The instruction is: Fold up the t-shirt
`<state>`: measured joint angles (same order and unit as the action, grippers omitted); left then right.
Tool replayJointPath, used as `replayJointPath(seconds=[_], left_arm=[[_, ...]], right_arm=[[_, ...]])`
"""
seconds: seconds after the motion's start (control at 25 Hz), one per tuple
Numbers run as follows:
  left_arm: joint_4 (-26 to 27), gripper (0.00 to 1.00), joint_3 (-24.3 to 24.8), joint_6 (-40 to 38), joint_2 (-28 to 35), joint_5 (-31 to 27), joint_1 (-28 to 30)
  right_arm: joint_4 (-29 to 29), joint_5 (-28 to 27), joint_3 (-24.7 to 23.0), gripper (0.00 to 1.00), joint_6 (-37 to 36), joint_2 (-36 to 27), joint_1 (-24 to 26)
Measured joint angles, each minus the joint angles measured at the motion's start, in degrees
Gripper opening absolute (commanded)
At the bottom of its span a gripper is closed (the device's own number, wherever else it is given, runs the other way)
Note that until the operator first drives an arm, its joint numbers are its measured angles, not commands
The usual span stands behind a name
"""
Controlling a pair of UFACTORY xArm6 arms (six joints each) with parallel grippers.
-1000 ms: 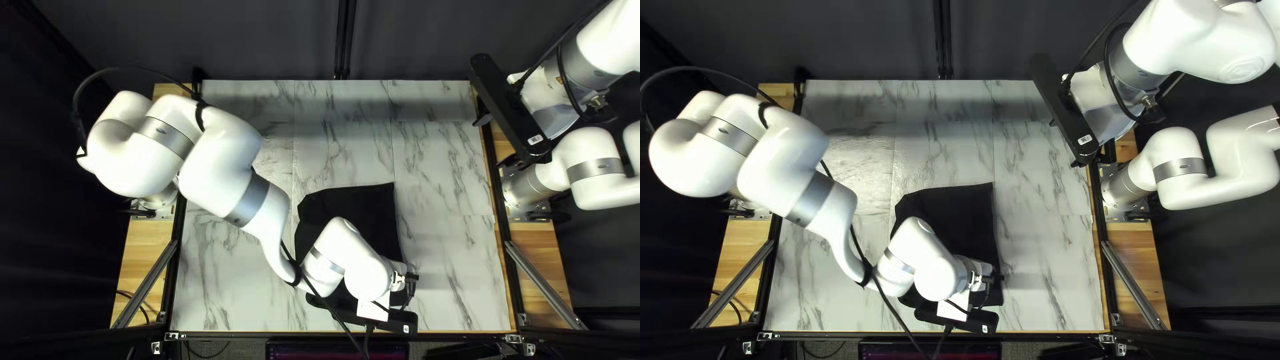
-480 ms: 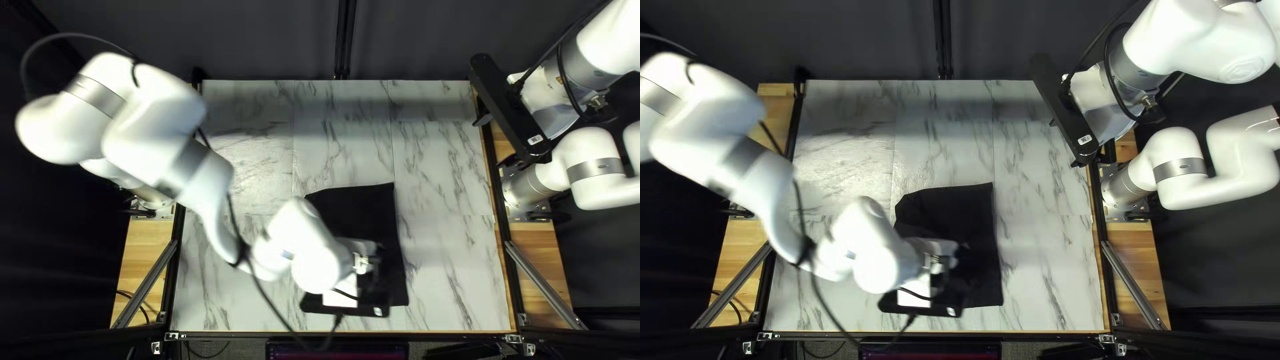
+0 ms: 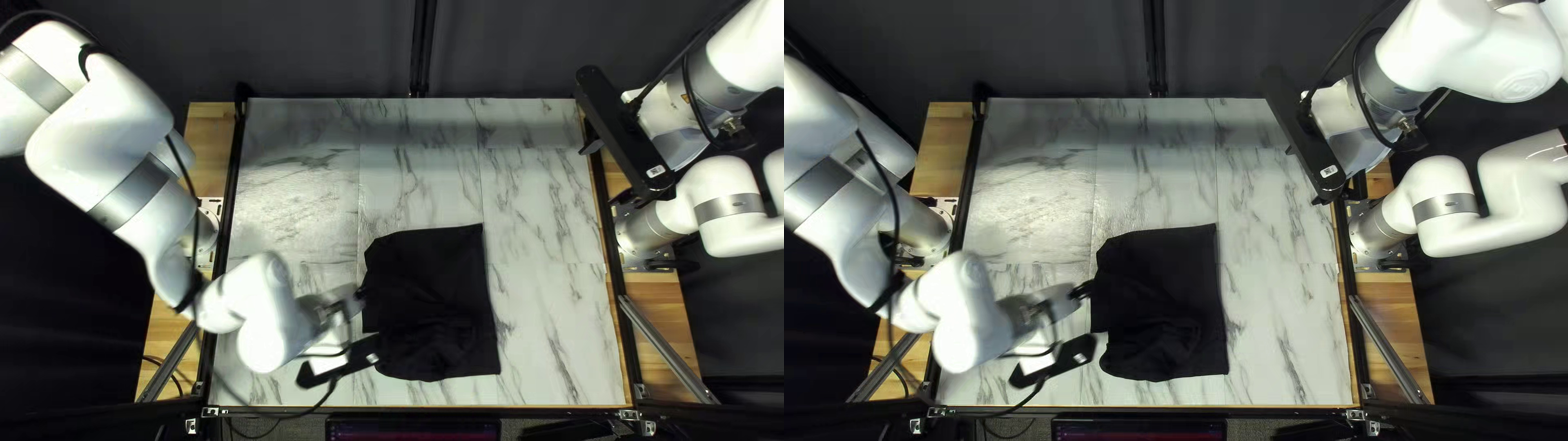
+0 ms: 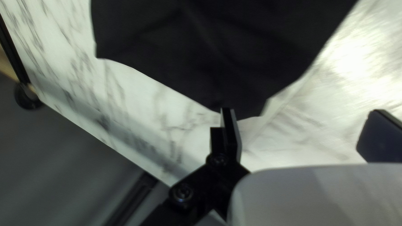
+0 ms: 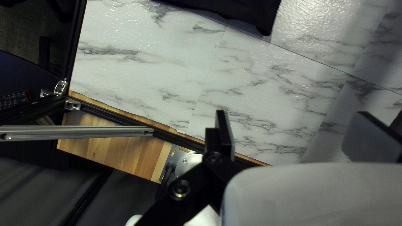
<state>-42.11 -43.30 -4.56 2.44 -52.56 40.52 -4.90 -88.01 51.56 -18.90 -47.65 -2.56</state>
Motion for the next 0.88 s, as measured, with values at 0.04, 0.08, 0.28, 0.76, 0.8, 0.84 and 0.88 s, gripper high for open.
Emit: replayJointPath(seconds=[0.04, 0.08, 0.28, 0.76, 0.8, 0.84, 0.88], left_arm=[[-0.99, 1.0, 0.17, -3.58, -0.77, -0.25, 1.91], [-1.95, 1.0, 0.01, -6.95, -1.99, -0.56, 3.72], [-6.27, 1.0, -2.96, -21.04, -8.91, -2.1, 9.41], [-14.46, 1.0, -7.81, -25.57, -14.8, 1.94, 2.53], [-14.69, 1.0, -8.38, -25.65, -15.7, 2.45, 2.07], [-14.79, 1.0, -8.96, -25.86, -16.56, 2.85, 1.73], [-14.81, 1.0, -9.52, -26.16, -17.37, 3.14, 1.46]], right_arm=[[0.0, 0.0, 0.0, 1.0, 0.0, 0.0, 0.0], [0.0, 0.0, 0.0, 1.0, 0.0, 0.0, 0.0], [0.0, 0.0, 0.0, 1.0, 0.0, 0.0, 0.0], [0.0, 0.0, 0.0, 1.0, 0.0, 0.0, 0.0], [0.0, 0.0, 0.0, 1.0, 0.0, 0.0, 0.0], [0.0, 0.0, 0.0, 1.0, 0.0, 0.0, 0.0], [0.0, 0.0, 0.0, 1.0, 0.0, 0.0, 0.0]])
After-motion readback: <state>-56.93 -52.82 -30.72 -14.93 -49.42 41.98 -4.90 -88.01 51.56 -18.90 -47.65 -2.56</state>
